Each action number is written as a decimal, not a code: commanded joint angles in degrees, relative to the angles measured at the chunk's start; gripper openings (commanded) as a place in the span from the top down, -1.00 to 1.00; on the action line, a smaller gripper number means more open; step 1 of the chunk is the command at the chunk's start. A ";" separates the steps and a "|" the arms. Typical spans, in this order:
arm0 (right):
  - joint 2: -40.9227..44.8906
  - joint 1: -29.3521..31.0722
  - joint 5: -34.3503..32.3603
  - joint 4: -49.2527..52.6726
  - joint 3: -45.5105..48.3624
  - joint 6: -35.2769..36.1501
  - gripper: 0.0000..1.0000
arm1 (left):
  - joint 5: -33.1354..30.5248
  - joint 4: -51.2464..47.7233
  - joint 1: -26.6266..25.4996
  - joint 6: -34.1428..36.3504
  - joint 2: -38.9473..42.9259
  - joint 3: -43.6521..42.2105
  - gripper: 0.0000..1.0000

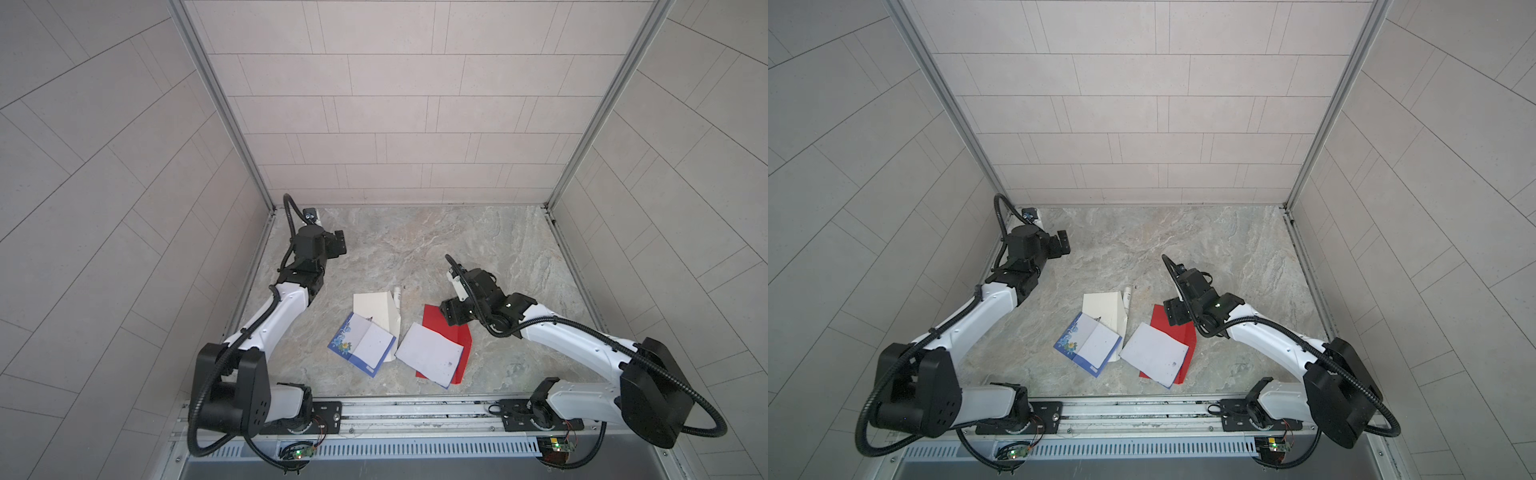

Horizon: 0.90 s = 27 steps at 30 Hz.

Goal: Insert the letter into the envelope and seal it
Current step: 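Reach both grippers toward the white letter lying on the red envelope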

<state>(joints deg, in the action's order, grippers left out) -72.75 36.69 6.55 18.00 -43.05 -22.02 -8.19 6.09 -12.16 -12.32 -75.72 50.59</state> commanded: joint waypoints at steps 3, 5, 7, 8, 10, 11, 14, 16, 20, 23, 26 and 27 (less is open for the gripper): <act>-3.37 2.22 0.65 1.56 -0.36 -3.18 -0.62 | 11.47 -11.19 -10.16 -13.78 -4.02 -3.22 -1.00; -4.43 2.51 -0.31 1.49 -0.82 -3.84 -0.62 | 14.06 -12.56 -14.56 -13.98 -7.07 -2.18 -1.00; -5.00 2.51 -2.00 1.67 -1.32 -4.46 -0.62 | 16.18 -13.53 -19.03 -13.75 -10.76 -0.51 -0.99; -5.05 2.54 -2.48 1.77 -1.49 -4.36 -0.62 | 16.89 -14.12 -20.64 -13.29 -12.35 0.46 -0.99; -5.29 2.60 -2.01 2.85 -1.99 -3.12 -0.62 | 16.91 -16.53 -23.97 -11.30 -14.90 2.83 -0.98; -5.50 2.62 -1.68 4.10 -2.42 -2.51 -0.62 | 16.67 -18.50 -25.35 -9.71 -15.89 4.42 -0.98; -4.98 2.95 -0.26 6.94 -2.45 -1.58 -0.62 | 17.30 -24.16 -28.50 -3.35 -17.63 9.08 -0.97; -3.55 2.96 0.31 8.10 -1.49 -2.04 -0.62 | 17.20 -27.45 -30.00 -0.50 -18.42 11.28 -0.97; -1.01 3.05 4.98 11.19 -0.40 -0.73 -0.59 | 19.79 -31.11 -32.05 2.94 -19.02 13.08 -0.93; -0.79 3.49 8.09 14.13 -0.57 -0.18 -0.58 | 19.29 -33.76 -34.04 5.04 -19.58 13.83 -0.91; -2.15 5.53 8.57 17.86 -1.24 -0.30 -0.57 | 17.11 -35.43 -35.93 5.83 -19.90 14.20 -0.90; -2.81 6.71 8.06 19.07 -1.40 -0.54 -0.56 | 16.25 -35.46 -36.50 5.90 -19.72 13.93 -0.89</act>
<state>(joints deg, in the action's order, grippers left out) -74.67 41.10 13.15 30.81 -44.01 -22.98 9.87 -25.23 -47.09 -9.23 -94.87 63.42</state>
